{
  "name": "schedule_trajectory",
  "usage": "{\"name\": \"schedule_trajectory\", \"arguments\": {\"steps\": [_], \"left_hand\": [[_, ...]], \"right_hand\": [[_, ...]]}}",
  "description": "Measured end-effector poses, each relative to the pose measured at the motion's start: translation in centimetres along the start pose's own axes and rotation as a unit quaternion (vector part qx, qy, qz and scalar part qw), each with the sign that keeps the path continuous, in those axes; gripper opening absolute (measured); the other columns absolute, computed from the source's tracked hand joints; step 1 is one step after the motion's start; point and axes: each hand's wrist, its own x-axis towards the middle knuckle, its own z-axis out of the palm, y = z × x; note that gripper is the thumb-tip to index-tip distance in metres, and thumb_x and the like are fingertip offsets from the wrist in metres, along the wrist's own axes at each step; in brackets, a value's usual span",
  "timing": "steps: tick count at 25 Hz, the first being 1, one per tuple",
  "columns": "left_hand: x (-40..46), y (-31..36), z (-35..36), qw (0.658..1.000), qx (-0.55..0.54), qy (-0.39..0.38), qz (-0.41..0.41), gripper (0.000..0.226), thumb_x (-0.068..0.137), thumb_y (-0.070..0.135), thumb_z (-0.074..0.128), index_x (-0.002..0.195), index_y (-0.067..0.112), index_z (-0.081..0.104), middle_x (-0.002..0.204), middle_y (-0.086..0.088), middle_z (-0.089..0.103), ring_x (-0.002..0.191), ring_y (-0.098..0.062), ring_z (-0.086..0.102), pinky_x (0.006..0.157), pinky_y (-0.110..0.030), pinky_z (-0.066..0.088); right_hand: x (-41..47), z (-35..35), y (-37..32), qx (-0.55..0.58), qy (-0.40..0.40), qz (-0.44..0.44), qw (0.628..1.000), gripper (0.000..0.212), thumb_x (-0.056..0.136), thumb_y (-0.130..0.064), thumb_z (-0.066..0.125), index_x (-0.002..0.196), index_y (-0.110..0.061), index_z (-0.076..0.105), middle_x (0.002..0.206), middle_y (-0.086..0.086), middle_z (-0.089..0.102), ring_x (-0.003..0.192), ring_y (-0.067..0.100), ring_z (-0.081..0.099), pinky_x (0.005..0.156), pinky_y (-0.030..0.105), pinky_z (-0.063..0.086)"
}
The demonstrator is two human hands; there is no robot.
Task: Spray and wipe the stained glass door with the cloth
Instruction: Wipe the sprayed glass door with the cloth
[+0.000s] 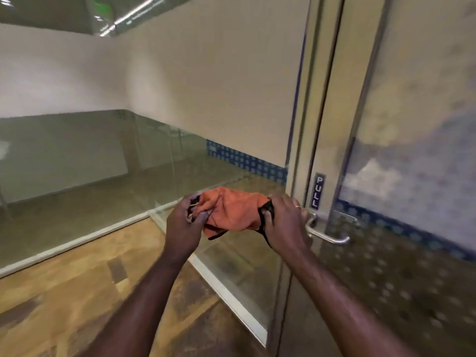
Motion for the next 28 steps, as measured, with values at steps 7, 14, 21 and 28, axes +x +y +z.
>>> {"name": "schedule_trajectory", "arguments": {"steps": [7,14,21,28], "left_hand": [[6.0,7.2,14.1,0.980,-0.125,-0.126,0.094,0.043,0.082,0.000,0.066,0.122,0.016,0.060,0.110,0.005,0.064,0.098,-0.006,0.061,0.082,-0.012,0.045],[7.5,14.7,23.6,0.934,-0.243,-0.199,0.172,0.036,0.083,0.001,0.063,0.114,0.020,0.062,0.104,0.010,0.062,0.093,0.005,0.058,0.073,-0.001,0.042],[5.8,22.7,29.3,0.880,-0.320,-0.255,0.242,0.034,0.081,-0.004,0.060,0.111,0.012,0.065,0.104,0.006,0.065,0.090,-0.001,0.058,0.079,0.001,0.038],[6.0,26.5,31.8,0.826,-0.353,-0.314,0.308,0.037,0.083,0.001,0.058,0.114,0.020,0.064,0.109,0.010,0.065,0.102,0.002,0.059,0.084,-0.004,0.042]], "right_hand": [[3.7,-7.7,8.9,-0.121,0.130,0.103,0.979,0.030,0.088,-0.014,0.056,0.118,-0.018,0.057,0.115,0.003,0.059,0.108,0.024,0.049,0.083,0.034,0.023],[3.8,-13.8,13.0,-0.229,0.237,0.185,0.926,0.034,0.080,-0.023,0.049,0.112,-0.021,0.058,0.106,0.001,0.063,0.101,0.026,0.055,0.083,0.039,0.029],[3.1,-16.0,13.1,-0.350,0.248,0.134,0.893,0.079,0.065,-0.041,0.059,0.139,-0.023,0.039,0.144,0.008,0.043,0.130,0.029,0.040,0.105,0.052,0.028],[5.6,-15.7,18.7,-0.423,0.307,0.097,0.847,0.085,0.078,-0.028,0.075,0.147,-0.034,0.027,0.156,0.014,0.022,0.138,0.035,0.031,0.104,0.055,0.027]]}}
